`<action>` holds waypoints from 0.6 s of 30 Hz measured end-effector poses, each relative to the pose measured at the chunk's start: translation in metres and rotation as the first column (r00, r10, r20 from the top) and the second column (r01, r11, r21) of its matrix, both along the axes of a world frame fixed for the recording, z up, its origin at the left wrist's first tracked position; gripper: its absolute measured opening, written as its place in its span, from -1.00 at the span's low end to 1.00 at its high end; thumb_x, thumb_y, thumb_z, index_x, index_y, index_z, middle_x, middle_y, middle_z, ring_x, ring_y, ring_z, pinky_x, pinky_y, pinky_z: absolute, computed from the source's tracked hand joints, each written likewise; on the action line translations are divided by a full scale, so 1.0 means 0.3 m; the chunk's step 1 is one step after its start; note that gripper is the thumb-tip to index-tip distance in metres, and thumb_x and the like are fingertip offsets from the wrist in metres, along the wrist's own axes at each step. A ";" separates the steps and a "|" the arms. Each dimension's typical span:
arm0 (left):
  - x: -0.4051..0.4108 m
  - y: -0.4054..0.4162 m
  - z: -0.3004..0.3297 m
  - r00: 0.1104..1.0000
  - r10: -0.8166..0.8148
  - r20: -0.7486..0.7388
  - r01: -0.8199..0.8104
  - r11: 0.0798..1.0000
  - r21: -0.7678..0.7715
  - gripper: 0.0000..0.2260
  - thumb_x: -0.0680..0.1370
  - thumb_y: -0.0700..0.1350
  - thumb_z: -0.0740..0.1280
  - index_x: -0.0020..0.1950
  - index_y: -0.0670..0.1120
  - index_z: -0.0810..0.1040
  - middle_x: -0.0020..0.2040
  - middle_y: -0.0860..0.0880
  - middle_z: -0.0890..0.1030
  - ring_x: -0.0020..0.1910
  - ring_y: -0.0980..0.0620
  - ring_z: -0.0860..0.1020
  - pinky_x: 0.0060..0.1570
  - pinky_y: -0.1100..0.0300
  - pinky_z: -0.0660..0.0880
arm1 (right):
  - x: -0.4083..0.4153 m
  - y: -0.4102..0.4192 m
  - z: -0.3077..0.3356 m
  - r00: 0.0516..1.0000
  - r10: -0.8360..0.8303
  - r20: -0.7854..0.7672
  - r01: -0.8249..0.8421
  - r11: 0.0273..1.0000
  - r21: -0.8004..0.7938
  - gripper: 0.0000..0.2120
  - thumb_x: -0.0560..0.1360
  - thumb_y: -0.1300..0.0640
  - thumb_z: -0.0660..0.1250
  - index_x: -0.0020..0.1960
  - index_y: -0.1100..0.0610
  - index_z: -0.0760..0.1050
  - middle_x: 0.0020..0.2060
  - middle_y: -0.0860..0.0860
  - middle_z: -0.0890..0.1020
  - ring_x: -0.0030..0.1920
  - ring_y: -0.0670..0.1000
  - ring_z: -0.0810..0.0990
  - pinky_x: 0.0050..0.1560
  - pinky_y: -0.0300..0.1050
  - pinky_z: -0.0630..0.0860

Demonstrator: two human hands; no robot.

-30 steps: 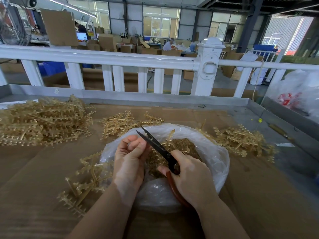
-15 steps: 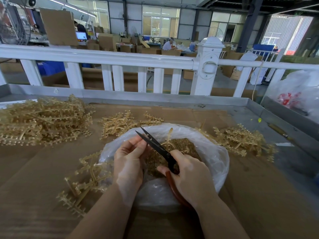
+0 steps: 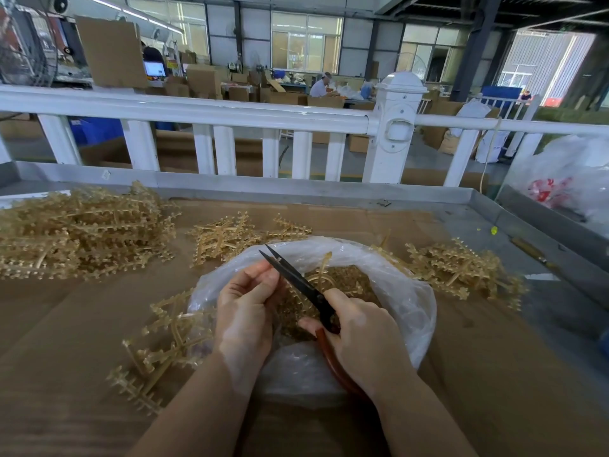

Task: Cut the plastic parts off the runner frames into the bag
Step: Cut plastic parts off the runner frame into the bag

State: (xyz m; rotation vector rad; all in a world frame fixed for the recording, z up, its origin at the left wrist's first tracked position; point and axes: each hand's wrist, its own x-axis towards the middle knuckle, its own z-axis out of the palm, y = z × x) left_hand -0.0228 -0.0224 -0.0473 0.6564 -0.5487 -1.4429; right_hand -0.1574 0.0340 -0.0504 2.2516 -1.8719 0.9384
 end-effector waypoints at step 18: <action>-0.006 0.010 0.014 0.999 0.017 0.048 -0.019 0.999 0.033 -0.79 0.52 -0.45 0.22 -0.13 -0.18 0.54 -0.30 -0.06 0.65 -0.28 0.06 0.66 -0.23 0.26 0.61 | 0.004 0.010 -0.003 0.998 -0.045 0.037 0.047 0.997 -0.062 -0.68 0.44 -0.26 0.30 -0.02 -0.03 0.52 -0.34 -0.14 0.57 -0.35 -0.17 0.48 -0.33 -0.50 0.20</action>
